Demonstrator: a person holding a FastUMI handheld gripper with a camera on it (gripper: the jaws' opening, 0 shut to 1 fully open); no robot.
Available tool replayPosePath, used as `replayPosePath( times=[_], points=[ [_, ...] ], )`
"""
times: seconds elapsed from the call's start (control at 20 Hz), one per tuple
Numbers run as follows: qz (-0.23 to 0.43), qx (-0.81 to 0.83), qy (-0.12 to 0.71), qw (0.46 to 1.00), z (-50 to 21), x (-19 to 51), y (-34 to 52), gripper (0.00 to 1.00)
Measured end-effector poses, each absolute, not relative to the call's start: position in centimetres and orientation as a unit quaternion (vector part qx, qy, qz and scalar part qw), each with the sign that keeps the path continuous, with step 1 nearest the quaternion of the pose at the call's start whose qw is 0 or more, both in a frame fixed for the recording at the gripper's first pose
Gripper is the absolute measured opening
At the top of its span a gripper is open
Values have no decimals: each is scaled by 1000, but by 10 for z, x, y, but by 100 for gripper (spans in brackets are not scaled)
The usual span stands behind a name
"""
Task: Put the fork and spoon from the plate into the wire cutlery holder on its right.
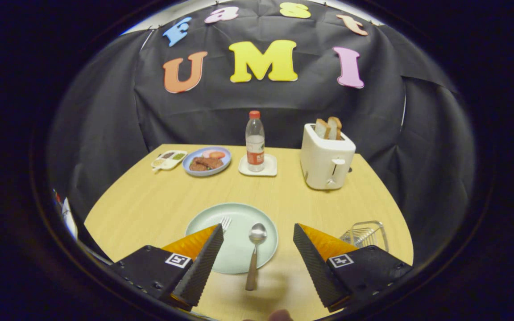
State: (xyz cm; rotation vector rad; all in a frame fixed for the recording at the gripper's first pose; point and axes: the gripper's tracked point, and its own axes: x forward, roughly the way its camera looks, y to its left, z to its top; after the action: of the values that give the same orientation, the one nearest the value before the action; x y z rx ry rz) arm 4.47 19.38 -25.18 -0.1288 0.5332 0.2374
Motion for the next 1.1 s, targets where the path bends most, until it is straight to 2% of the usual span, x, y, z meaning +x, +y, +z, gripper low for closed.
replayPosePath(
  times=[0.3,0.4,0.65,0.85,0.95,1.05,1.1],
  points=[
    [116,-82,314,939,-311,61,209,95],
    [113,-90,332,932,-331,67,209,77],
    [111,-90,371,918,-359,72,214,72],
    [88,-82,402,908,-371,74,211,42],
    [79,-69,416,903,-371,74,210,19],
    [68,-75,418,903,-385,80,206,16],
    [67,-72,423,901,-375,78,205,9]
  ],
)
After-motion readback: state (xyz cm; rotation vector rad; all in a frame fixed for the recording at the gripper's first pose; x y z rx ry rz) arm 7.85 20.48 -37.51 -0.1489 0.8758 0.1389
